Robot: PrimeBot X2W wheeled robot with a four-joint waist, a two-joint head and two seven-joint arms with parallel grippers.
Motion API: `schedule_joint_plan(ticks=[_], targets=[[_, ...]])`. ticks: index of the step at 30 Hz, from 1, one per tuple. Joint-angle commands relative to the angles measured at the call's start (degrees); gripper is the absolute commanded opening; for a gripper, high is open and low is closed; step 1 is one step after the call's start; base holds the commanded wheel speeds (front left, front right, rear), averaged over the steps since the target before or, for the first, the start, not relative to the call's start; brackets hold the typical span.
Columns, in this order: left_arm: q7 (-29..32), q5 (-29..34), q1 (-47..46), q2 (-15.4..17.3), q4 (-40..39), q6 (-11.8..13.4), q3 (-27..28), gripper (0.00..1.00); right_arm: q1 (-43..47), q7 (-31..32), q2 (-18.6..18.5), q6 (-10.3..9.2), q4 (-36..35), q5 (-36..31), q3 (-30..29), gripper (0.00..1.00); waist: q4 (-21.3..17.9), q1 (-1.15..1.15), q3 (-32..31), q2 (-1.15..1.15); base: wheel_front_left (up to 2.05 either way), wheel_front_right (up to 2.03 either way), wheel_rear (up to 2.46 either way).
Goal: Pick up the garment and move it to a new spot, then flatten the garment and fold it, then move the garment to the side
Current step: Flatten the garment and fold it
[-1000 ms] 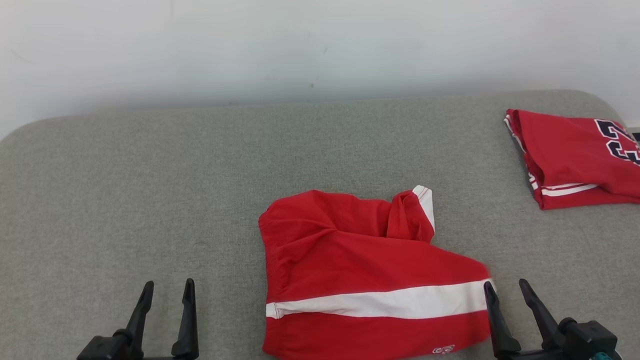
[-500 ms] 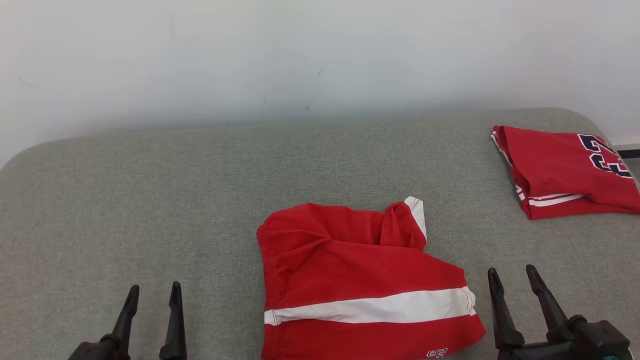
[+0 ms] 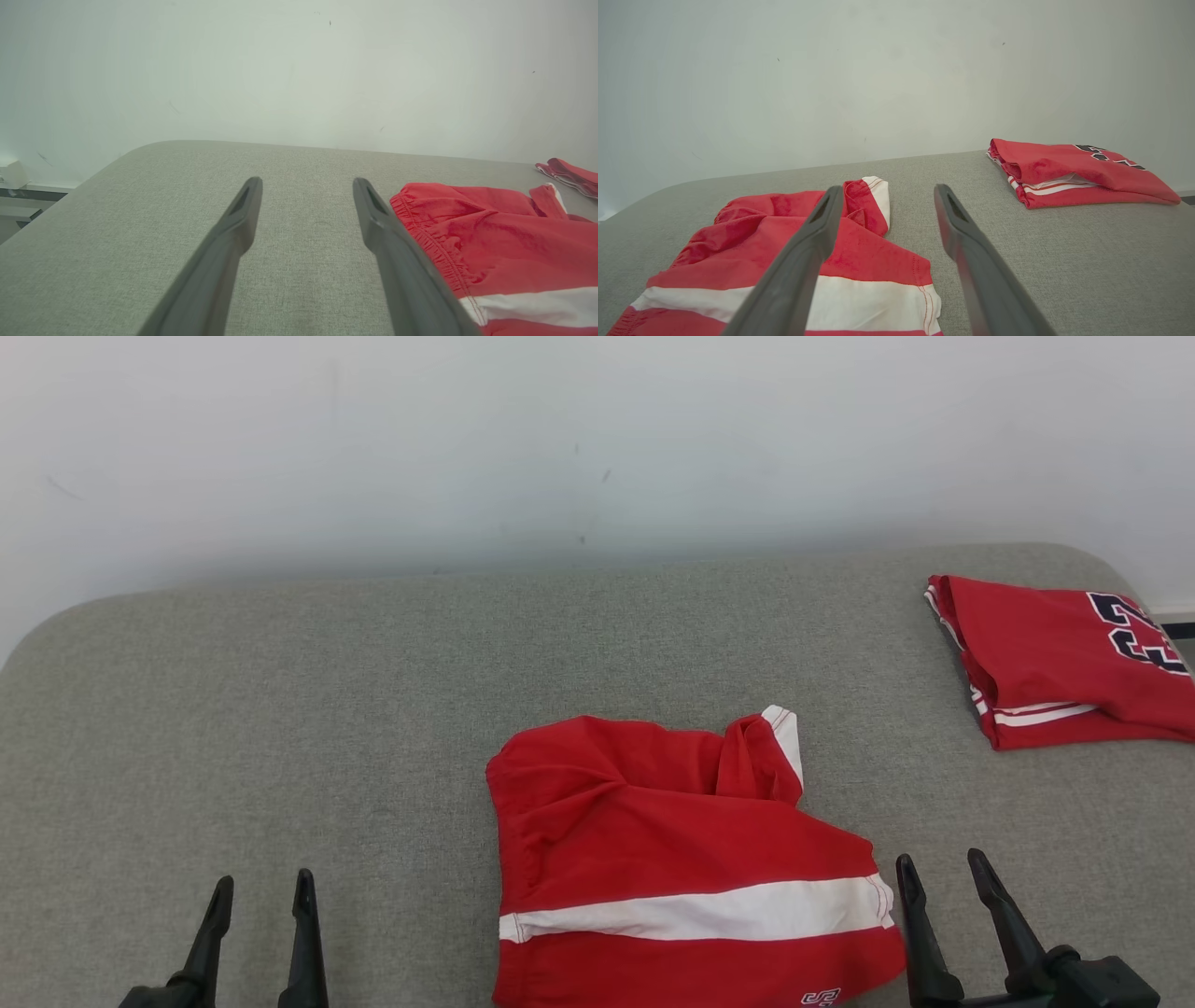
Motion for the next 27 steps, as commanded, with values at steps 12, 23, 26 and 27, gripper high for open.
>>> schedule_joint_plan(ticks=[12,23,26,27], targets=[[0.00,0.29,-1.63,0.14,3.04,-2.20,-6.67,1.00,-1.82,0.00,-1.87,-0.18,5.41,-0.79,-1.47,1.00,0.03,0.00,1.85,0.00,0.00,0.00,0.00],[0.01,-6.72,-8.95,2.85,15.40,-2.84,-20.20,1.00,-10.47,0.00,-5.09,-0.18,18.44,0.28,2.03,1.00,-1.70,0.00,6.47,0.00,0.00,0.00,0.00],[0.00,-9.70,-10.33,3.88,17.72,-2.84,-23.77,1.00,-12.20,-0.01,-5.25,-0.18,20.95,0.66,2.99,1.00,-2.00,0.00,7.21,0.00,0.00,0.00,0.00],[0.00,-10.72,-10.75,4.20,18.45,-2.85,-24.71,1.00,-12.68,-0.01,-5.20,-0.18,21.77,0.81,3.22,1.00,-2.07,0.00,7.43,0.00,0.00,0.00,0.00]])
